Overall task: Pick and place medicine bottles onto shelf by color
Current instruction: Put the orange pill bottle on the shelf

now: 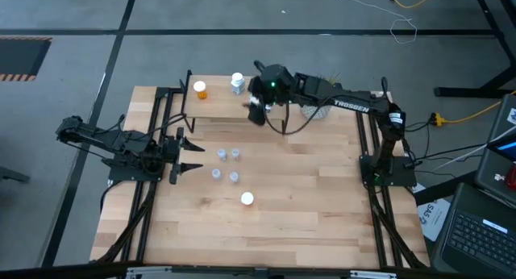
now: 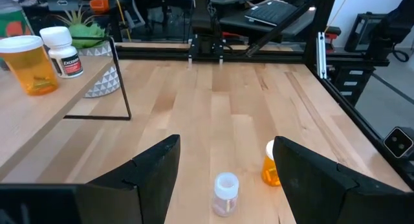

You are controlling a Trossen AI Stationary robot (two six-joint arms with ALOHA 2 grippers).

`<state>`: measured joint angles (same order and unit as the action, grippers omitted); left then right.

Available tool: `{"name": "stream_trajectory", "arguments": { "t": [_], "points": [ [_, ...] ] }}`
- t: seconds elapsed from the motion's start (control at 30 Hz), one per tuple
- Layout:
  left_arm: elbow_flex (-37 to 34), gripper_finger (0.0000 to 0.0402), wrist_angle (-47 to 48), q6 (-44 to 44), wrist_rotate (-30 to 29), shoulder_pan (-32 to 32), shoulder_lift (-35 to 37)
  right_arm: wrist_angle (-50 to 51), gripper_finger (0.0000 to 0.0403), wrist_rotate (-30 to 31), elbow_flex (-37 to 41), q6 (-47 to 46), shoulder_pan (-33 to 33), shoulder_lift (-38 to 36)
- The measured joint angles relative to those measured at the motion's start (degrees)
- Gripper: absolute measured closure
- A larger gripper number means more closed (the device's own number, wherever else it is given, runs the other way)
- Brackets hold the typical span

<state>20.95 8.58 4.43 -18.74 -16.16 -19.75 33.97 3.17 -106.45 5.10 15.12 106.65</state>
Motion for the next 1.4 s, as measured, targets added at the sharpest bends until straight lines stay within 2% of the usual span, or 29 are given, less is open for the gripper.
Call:
{"name": "stream_trajectory", "arguments": {
  "t": [0.13, 0.27, 0.6, 0.9, 1.0, 1.2, 1.4],
  "points": [
    [0.0, 0.0159, 0.0, 1.4, 0.0, 0.0, 0.0, 4.3, 0.0131, -6.0, 0.0, -1.9, -3.4, 0.0],
    [0.0, 0.0159, 0.0, 1.4, 0.0, 0.0, 0.0, 4.8, 0.0131, -10.5, 3.7, -2.9, -7.7, 0.0],
    [0.0, 0.0159, 0.0, 1.4, 0.0, 0.0, 0.0, -14.2, 0.0131, -8.8, 20.0, -4.8, -20.1, 0.0],
    [0.0, 0.0159, 0.0, 1.4, 0.0, 0.0, 0.0, -21.0, 0.0131, -8.4, 23.3, -5.1, -27.3, 0.0],
    [0.0, 0.0159, 0.0, 1.4, 0.0, 0.0, 0.0, -21.0, 0.0131, -4.8, 23.3, -6.3, -29.8, 0.0],
    [0.0, 0.0159, 0.0, 1.4, 0.0, 0.0, 0.0, -21.0, 0.0131, 7.4, 23.3, -10.2, -34.1, 0.0],
    [0.0, 0.0159, 0.0, 1.4, 0.0, 0.0, 0.0, -21.1, 0.0131, 10.6, 23.3, -16.2, -36.2, 0.8]
  ]
}}
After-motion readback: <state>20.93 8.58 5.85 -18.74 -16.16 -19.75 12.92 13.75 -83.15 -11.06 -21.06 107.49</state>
